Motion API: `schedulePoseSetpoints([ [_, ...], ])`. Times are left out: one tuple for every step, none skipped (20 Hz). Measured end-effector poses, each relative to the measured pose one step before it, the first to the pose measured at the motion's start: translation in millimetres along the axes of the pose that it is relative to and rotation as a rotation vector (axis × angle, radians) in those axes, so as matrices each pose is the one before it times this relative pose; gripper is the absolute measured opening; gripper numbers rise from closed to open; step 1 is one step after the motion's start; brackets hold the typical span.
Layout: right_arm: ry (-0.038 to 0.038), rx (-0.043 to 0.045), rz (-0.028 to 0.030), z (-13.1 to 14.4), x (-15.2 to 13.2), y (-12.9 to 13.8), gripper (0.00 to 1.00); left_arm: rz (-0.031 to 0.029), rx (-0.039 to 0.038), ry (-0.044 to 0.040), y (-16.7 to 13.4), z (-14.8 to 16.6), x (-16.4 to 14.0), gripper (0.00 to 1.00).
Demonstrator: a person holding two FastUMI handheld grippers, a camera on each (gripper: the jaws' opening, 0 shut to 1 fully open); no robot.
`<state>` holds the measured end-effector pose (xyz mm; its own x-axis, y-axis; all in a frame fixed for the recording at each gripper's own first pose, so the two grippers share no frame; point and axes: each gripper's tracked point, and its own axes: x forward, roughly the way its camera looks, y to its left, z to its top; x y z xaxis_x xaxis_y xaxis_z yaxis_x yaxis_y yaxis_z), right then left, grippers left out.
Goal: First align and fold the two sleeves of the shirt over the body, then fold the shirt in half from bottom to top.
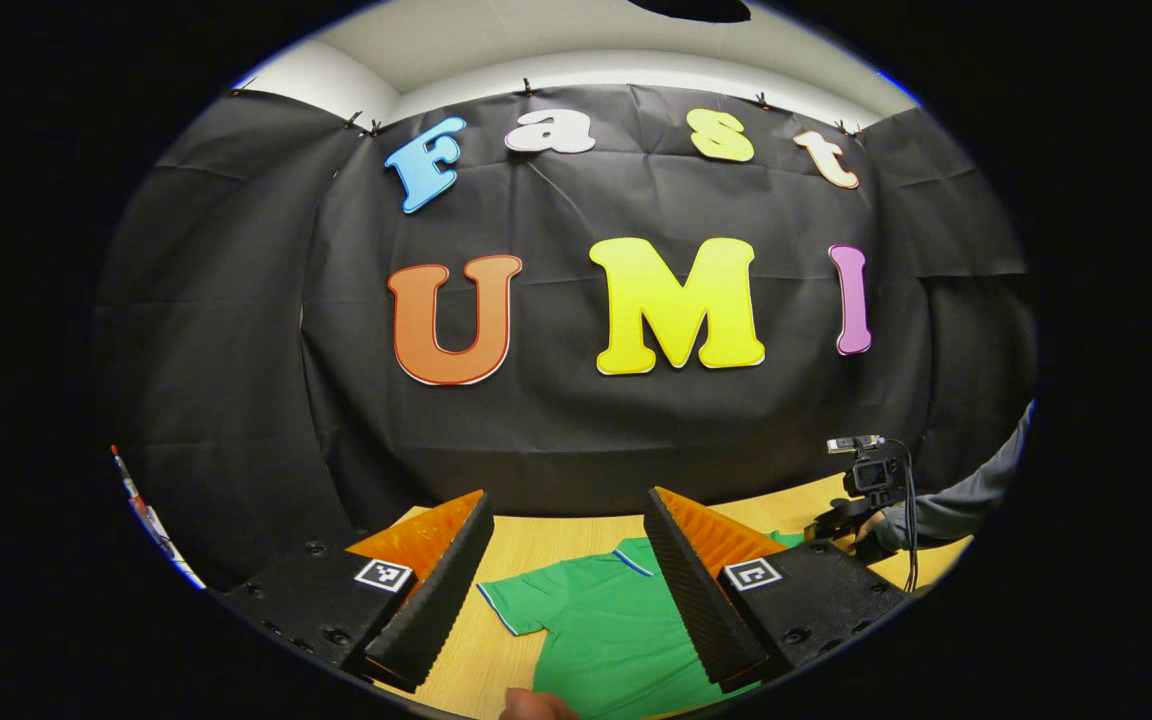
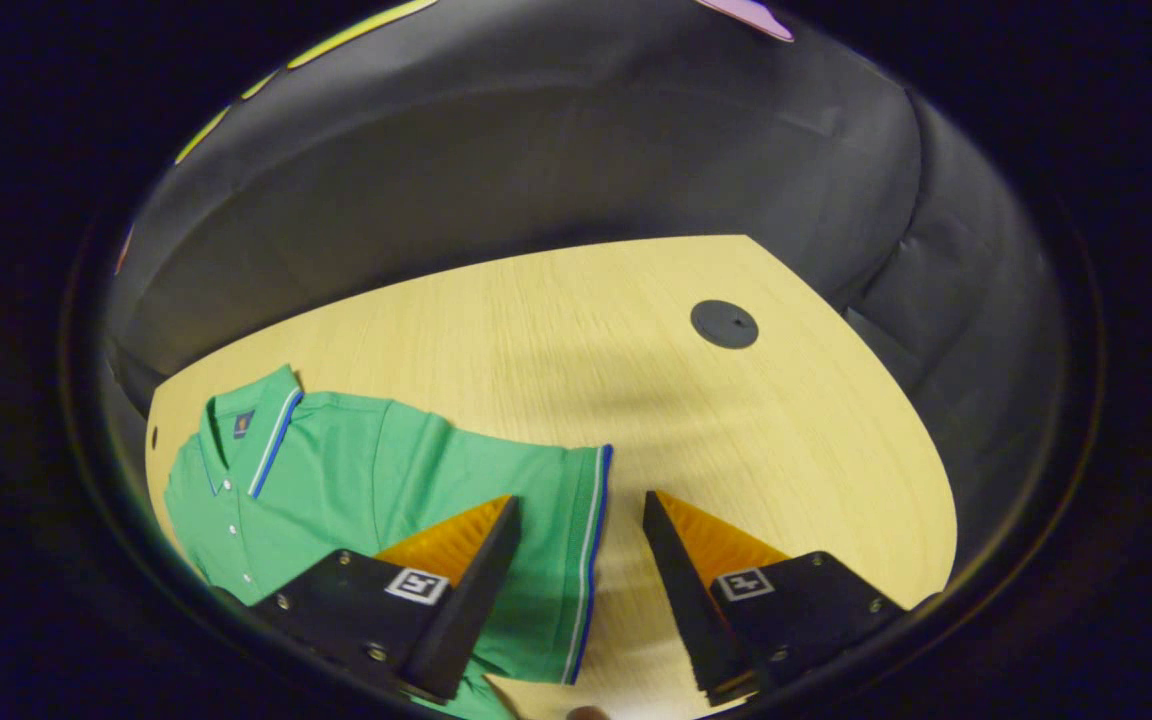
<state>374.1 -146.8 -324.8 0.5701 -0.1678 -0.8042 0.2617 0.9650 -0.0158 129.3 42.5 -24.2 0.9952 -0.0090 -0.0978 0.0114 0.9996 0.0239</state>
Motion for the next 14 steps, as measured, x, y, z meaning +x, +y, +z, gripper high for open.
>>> schedulePoseSetpoints([
  [0.00625, 0.00415, 0.03364, -1.89, -1.51, 7.52, 0.56, 0.00137, -0.0031, 0.00385, -0.4, 0.02, 0.28, 0.97],
  [0.00516, -0.00404, 0.00049, -6.4, 0.75, 3.16, 0.29, 0.00301, -0.00175, 0.00267, 0.68, -1.2, -0.09, 0.97],
  [0.00818, 0.00198, -0.00079, 3.48, -2.99, 0.5, 0.02, 0.00034, -0.00088, 0.00328, 0.0, -1.55, -0.28, 0.97],
  [-0.00478, -0.00919, -0.00517, 0.19, -0.89, 1.25, 0.03, -0.00174, -0.00011, 0.00002, -0.57, 0.15, -0.86, 0.97],
  [-0.00285, -0.01176, 0.00426, 0.07, -0.12, 0.28, 0.02, -0.00141, 0.00137, -0.00234, -0.29, 0.54, -0.14, 0.97],
  [-0.00131, -0.00246, 0.00032, 0.82, 0.16, 0.52, 0.03, -0.00002, 0.00321, -0.0025, 0.21, 1.01, -0.78, 0.97],
  [-0.01392, 0.00684, 0.00464, 0.62, -1.78, 1.33, 0.02, 0.00353, 0.00388, 0.00029, 2.48, -0.2, -0.66, 0.97],
  [0.00471, 0.00642, 0.00173, -0.23, 3.03, 0.36, 0.01, 0.00398, 0.00239, -0.00062, 1.92, -0.39, -0.71, 0.97],
  [-0.00837, -0.00241, -0.00111, 0.99, -1.48, 0.03, 0.01, 0.0031, 0.00119, -0.00006, 1.19, -0.32, -0.63, 0.97],
  [-0.00174, -0.00405, -0.00043, -0.31, -1.15, 0.08, 0.01, 0.00285, 0.00181, 0.00248, 1.56, -0.93, -0.27, 0.97],
  [-0.00298, -0.00519, -0.00075, -0.32, -0.09, 1.59, 0.01, 0.0031, 0.00153, 0.00192, 1.78, -0.27, -0.29, 0.97],
  [0.00139, -0.00148, 0.00874, -0.15, -1.37, 3.65, 0.01, 0.00361, 0.00017, 0.00118, 1.7, 0.02, -0.27, 0.97],
  [-0.01577, -0.00532, -0.00101, 2.07, -2.64, 3.23, 0.01, 0.00313, -0.0015, -0.00117, 1.82, -0.7, 0.54, 0.97],
  [-0.0184, -0.00403, 0.00959, 4.26, -3.6, 3.85, 0.01, 0.00234, -0.00039, 0.0001, 1.1, 0.4, -0.31, 0.97],
])
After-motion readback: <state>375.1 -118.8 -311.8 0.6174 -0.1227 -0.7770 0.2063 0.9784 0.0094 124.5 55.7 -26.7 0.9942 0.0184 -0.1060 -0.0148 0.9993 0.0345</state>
